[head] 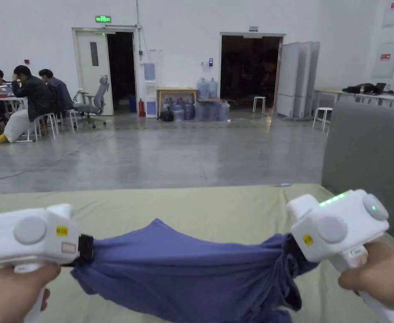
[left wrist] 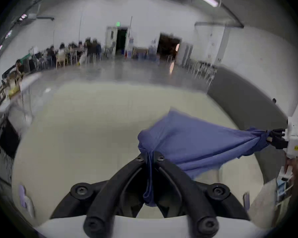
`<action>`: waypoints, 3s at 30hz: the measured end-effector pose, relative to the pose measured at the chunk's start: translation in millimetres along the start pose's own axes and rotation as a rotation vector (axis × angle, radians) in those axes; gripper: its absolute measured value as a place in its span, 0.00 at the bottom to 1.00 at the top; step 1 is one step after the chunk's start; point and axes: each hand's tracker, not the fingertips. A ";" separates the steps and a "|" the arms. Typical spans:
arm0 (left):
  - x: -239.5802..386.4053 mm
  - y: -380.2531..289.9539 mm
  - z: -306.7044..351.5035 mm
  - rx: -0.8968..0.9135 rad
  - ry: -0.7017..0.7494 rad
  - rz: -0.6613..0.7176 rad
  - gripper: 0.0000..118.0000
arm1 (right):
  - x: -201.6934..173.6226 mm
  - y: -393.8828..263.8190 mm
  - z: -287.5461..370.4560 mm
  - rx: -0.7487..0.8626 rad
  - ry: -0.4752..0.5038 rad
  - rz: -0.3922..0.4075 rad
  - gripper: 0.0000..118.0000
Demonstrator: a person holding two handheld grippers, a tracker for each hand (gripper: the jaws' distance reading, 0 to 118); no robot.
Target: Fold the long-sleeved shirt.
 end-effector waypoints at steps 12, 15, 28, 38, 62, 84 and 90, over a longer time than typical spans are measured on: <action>-56.8 -235.9 17.6 -0.215 0.007 -0.043 0.00 | -104.5 -217.3 16.6 -0.217 0.152 0.060 0.00; -59.4 -269.9 39.6 -0.221 -0.003 -0.067 0.00 | -113.2 -240.2 32.0 -0.257 0.190 0.006 0.00; -59.4 -342.9 26.1 -0.277 0.072 -0.080 0.00 | -141.1 -287.6 -3.2 -0.372 0.145 0.007 0.10; -25.7 -314.7 109.6 -0.124 0.130 0.001 0.97 | -90.5 -270.0 88.4 -0.134 0.134 -0.190 0.86; 33.7 -181.8 -85.7 -0.345 0.048 0.007 0.96 | -129.3 -325.0 127.5 -0.257 0.384 -0.494 0.00; 37.7 -175.0 -10.3 -0.189 -0.038 -0.063 0.00 | -63.4 -260.7 -8.8 -0.377 0.327 -0.744 0.75; 32.9 -179.1 38.3 -0.118 -0.050 -0.053 0.00 | -69.8 -244.1 -69.4 -0.510 0.305 -0.798 0.23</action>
